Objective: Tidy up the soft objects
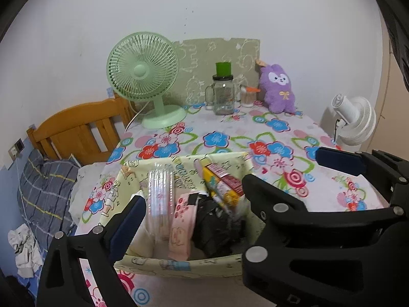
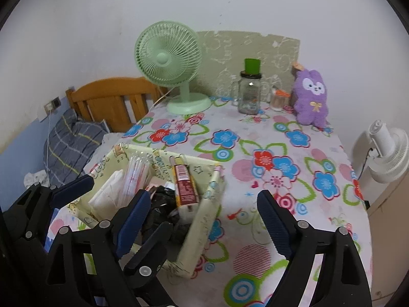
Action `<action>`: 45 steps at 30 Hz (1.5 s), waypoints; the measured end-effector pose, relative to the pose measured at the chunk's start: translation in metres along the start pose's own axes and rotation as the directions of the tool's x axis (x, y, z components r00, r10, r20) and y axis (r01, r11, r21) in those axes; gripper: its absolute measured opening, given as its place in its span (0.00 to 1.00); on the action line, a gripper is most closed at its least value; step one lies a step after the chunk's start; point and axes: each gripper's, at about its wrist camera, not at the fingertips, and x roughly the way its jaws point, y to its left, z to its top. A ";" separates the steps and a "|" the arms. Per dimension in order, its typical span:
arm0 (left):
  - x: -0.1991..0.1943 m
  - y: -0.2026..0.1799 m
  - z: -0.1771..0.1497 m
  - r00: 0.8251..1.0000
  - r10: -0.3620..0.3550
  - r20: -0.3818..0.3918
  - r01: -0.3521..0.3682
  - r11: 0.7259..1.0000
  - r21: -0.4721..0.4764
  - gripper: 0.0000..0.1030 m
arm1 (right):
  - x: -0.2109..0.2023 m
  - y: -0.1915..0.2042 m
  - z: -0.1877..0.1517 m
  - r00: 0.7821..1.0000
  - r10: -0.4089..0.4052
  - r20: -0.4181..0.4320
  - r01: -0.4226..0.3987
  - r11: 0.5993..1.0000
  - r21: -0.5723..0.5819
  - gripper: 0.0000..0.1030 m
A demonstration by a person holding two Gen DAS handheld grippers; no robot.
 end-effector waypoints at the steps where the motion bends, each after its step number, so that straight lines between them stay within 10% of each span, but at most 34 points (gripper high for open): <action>1: -0.003 -0.002 0.001 1.000 -0.002 0.008 0.002 1.000 0.000 0.96 | -0.004 -0.002 0.000 1.000 -0.005 0.008 0.005 1.000 0.004 0.88; 45: -0.114 -0.060 0.017 0.970 -0.018 0.244 0.017 1.000 0.008 1.00 | -0.176 -0.094 -0.043 0.921 -0.266 0.284 0.197 0.948 0.250 1.00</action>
